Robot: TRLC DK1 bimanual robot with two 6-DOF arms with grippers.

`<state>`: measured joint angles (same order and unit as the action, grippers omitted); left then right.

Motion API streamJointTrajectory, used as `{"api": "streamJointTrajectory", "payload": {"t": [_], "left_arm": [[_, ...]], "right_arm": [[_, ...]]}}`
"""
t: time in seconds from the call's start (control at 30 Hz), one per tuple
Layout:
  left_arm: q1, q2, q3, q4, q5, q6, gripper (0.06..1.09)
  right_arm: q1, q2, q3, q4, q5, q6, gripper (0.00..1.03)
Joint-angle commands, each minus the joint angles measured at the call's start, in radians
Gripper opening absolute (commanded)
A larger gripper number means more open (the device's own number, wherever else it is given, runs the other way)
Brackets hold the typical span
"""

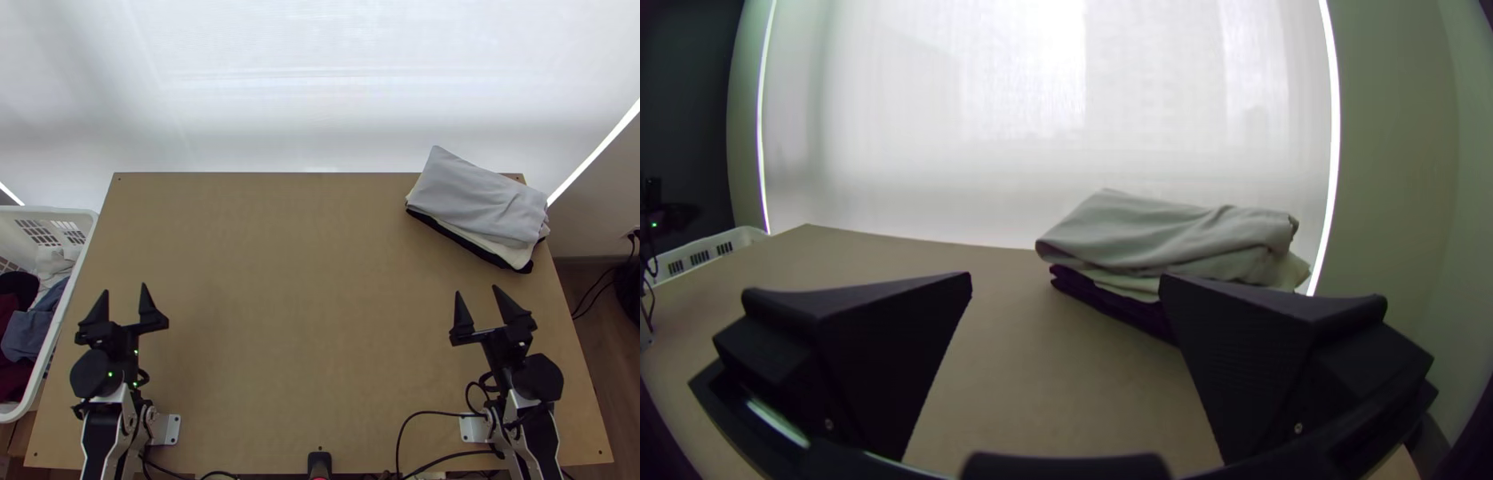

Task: Fold the t-shirt

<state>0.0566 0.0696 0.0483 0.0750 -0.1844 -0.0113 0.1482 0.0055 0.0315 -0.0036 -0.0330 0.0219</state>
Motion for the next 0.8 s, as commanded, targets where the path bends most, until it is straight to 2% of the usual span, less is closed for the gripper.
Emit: {"api": "streamJointTrajectory", "payload": {"t": [0.0, 0.1, 0.23, 0.4, 0.77], "left_arm": [[-0.006, -0.071, -0.045, -0.037, 0.026, 0.027, 1.03], [0.003, -0.065, -0.048, -0.046, 0.031, 0.014, 1.03], [0.008, -0.017, -0.047, -0.058, 0.068, -0.001, 1.04], [0.075, -0.070, -0.047, -0.057, 0.076, 0.019, 1.04], [0.077, -0.070, -0.047, -0.055, 0.079, 0.017, 1.04]], "right_arm": [[-0.006, 0.008, -0.022, -0.007, 0.015, -0.007, 0.99], [-0.006, 0.036, -0.022, -0.013, 0.048, -0.007, 0.99], [-0.002, -0.010, -0.022, -0.006, 0.048, -0.011, 0.99], [-0.001, -0.006, -0.022, -0.010, 0.048, -0.011, 0.99], [-0.001, -0.007, -0.022, -0.010, 0.048, -0.011, 0.99]]}}
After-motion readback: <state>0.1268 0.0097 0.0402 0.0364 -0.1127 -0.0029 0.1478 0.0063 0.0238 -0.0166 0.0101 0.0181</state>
